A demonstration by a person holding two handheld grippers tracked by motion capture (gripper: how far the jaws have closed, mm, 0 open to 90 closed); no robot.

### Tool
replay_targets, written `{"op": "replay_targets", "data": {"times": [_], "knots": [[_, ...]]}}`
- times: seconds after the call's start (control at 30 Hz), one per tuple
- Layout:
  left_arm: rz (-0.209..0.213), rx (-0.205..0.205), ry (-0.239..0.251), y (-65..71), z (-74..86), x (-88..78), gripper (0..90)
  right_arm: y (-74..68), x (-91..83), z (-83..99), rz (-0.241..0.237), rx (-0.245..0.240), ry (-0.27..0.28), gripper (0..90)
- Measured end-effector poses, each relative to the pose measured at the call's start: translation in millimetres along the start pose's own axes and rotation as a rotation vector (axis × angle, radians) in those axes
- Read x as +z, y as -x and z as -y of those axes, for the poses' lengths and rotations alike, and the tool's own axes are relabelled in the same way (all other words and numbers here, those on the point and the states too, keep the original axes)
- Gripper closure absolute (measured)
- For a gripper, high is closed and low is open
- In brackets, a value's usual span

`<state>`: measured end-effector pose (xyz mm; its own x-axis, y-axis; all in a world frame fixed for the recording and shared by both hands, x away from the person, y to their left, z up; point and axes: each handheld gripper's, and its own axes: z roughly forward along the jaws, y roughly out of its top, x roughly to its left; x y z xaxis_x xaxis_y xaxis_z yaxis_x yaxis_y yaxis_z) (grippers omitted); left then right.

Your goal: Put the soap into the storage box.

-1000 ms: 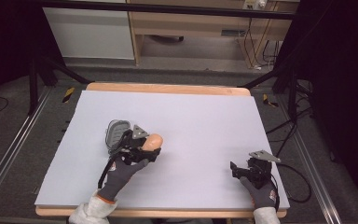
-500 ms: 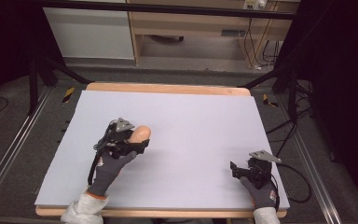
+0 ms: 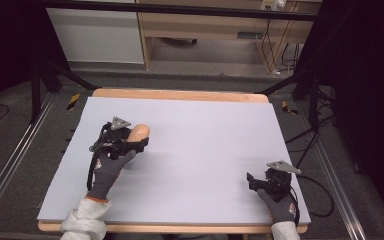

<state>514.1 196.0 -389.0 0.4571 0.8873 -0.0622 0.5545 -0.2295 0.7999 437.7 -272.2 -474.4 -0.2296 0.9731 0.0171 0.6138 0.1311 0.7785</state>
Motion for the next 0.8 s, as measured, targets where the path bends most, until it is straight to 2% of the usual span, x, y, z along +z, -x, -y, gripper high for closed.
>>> {"op": "replay_targets", "data": {"times": [0.2, 0.8], "knots": [[-0.03, -0.025, -0.016, -13.2, 3.7, 7.1, 31.4, -0.6, 0.4, -0.3, 0.003, 0.0, -0.002, 7.5], [-0.081, -0.044, -0.07, -28.3, 21.6, 17.8, 31.4, -1.2, 0.2, -0.3, 0.001, -0.003, -0.003, 7.5]]}}
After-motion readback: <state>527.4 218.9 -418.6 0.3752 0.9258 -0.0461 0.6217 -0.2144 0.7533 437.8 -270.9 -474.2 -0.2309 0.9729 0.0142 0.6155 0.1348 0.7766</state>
